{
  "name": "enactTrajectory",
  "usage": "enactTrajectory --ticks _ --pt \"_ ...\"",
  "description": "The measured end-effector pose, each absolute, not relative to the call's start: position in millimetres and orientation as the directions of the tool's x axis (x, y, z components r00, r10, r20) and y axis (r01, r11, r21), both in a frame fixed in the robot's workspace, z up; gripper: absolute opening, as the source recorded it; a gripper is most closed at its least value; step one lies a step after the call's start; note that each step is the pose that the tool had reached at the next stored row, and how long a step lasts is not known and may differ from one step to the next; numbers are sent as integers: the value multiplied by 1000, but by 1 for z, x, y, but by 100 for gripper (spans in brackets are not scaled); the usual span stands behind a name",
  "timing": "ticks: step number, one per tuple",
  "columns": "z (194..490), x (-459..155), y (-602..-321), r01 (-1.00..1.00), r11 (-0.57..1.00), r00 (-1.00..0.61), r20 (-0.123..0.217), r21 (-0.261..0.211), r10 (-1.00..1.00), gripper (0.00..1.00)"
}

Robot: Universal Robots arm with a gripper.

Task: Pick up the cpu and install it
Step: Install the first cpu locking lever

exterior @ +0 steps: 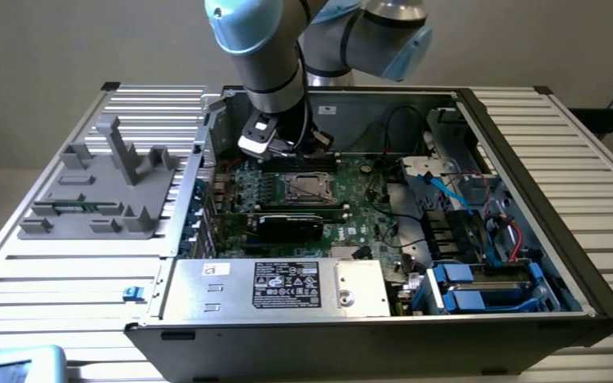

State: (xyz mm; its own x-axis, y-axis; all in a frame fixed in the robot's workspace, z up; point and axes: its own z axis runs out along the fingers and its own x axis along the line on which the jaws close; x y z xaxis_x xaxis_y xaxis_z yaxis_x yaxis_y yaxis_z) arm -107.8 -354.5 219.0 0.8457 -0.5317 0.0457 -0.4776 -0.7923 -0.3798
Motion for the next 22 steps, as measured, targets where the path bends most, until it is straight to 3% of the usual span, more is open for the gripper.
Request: enactTrajectory --ticks 4,15,22 --pt "220 -110 -354 -478 -807 847 61 -346 -528 11" --pt "224 -113 -354 -490 -834 852 66 -254 -520 11" --pt "230 -113 -354 -500 -836 854 33 -224 -520 11"
